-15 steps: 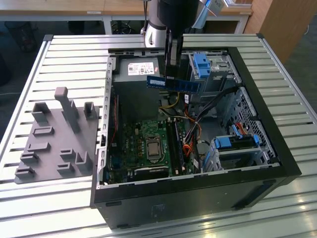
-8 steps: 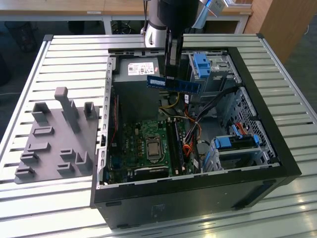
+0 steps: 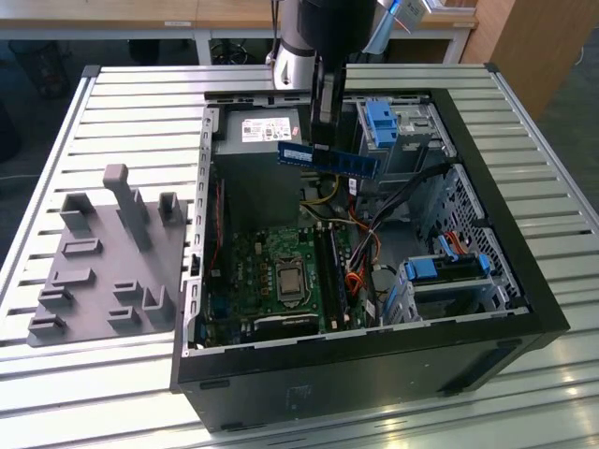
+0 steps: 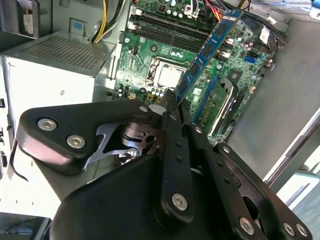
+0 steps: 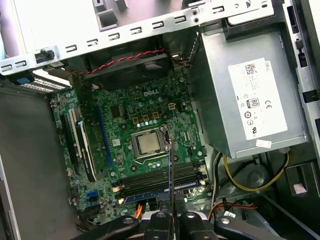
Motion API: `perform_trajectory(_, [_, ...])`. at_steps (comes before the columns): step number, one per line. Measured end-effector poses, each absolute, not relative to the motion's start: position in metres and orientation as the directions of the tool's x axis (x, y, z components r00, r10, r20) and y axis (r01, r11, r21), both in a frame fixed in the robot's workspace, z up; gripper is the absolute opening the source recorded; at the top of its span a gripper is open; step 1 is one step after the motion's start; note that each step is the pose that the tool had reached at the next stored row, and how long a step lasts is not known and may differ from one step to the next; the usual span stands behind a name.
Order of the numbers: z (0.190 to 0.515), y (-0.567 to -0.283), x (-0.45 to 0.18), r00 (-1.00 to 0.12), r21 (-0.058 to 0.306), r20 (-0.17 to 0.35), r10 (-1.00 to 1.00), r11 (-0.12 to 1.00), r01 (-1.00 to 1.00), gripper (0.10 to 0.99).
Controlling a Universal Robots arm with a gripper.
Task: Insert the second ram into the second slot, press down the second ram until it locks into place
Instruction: 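Insert the second ram into the second slot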
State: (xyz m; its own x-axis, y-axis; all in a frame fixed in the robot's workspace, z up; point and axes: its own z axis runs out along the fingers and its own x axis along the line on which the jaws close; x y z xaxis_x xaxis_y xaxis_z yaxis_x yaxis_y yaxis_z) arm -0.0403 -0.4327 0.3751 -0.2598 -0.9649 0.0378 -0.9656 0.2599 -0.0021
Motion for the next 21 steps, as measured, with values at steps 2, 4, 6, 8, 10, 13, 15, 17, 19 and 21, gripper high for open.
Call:
perform_trajectory(2, [0.3751,-0.4327,-0.0403,-0.266,-0.002,0.038,-0.963,0.266,-0.964,0.137])
perform_trajectory(4, [0.3751,-0.4327,-0.0403,-0.273,-0.002,0.038,-0.961,0.273,-0.962,0.137])
perform_trajectory(6, [0.3751,-0.4327,-0.0403,-0.281,-0.002,0.039,-0.959,0.281,-0.960,0.137])
perform_trajectory(8, [0.3751,-0.4327,-0.0403,-0.286,-0.002,0.039,-0.957,0.286,-0.958,0.137])
perform_trajectory(10, [0.3751,-0.4327,-0.0403,-0.291,-0.002,0.039,-0.956,0.291,-0.957,0.137])
perform_trajectory(13, [0.3751,-0.4327,-0.0403,-0.299,-0.002,0.039,-0.953,0.299,-0.954,0.137])
perform_trajectory(15, [0.3751,-0.4327,-0.0403,-0.305,-0.002,0.039,-0.952,0.305,-0.952,0.137])
perform_trajectory(17, [0.3751,-0.4327,-0.0403,-0.310,-0.002,0.039,-0.950,0.310,-0.951,0.137])
perform_trajectory(19, [0.3751,-0.4327,-0.0403,-0.316,-0.002,0.039,-0.948,0.317,-0.949,0.137])
perform_trajectory(21, [0.3751,-0.4327,-0.0403,-0.323,-0.002,0.039,-0.946,0.323,-0.946,0.137])
